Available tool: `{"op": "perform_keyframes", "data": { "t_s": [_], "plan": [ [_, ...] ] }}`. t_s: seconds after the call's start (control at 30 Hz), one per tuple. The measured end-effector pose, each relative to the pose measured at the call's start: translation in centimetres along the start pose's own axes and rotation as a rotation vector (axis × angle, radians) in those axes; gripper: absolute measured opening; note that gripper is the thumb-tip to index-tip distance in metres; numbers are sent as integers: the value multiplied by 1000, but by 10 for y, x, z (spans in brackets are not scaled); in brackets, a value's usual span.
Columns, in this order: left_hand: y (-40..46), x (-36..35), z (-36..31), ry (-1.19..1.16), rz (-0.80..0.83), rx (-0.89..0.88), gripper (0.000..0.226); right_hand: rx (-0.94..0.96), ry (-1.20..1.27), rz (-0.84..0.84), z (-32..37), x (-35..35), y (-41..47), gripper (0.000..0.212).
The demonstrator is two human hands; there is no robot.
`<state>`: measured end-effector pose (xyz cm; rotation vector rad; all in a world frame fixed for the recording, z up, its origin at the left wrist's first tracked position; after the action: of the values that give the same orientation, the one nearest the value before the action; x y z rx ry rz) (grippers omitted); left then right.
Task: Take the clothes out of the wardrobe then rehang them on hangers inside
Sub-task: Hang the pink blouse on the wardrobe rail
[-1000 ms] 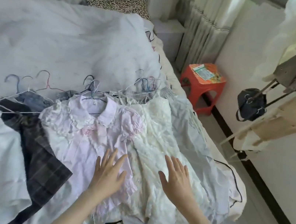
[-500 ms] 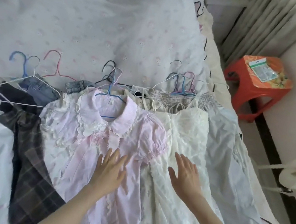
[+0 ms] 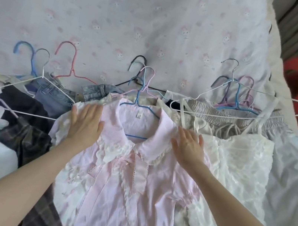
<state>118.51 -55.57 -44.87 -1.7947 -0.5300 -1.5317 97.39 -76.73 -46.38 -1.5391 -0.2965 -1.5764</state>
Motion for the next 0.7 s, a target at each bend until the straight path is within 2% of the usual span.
{"op": "perform_keyframes", "data": {
  "t_s": [0.1, 0.2, 0.3, 0.37, 0.57, 0.7],
  "plan": [
    [11, -4, 5, 51, -65, -3, 48, -11, -88, -52, 12, -2, 16, 47],
    [15, -3, -1, 92, -110, -15, 38, -7, -70, -78, 19, -1, 25, 38],
    [13, 4, -6, 102, -148, -24, 24, 41, 196, -89, 22, 4, 25, 28],
    [7, 10, -11, 91, -205, -49, 19, 66, 316, -155, 18, 12, 15, 23],
    [-34, 37, -44, -184, -275, -159, 14, 29, 326, -316, -17, 32, -51, 27],
    [-78, 49, -78, -387, -276, -227, 8, -26, 372, -352, -47, 45, -111, 47]
  ]
}}
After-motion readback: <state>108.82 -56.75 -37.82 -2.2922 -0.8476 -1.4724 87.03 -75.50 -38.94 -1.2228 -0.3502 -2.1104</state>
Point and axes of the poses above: each hand's wrist, its own y-axis towards the middle knuckle, its own x-axis out of the back of the hand, z = x × y, the point moved 5 cm from there along y, towards the middle knuckle, and after that the axes turned 3 degrees about -y, right-handed, at the moved point
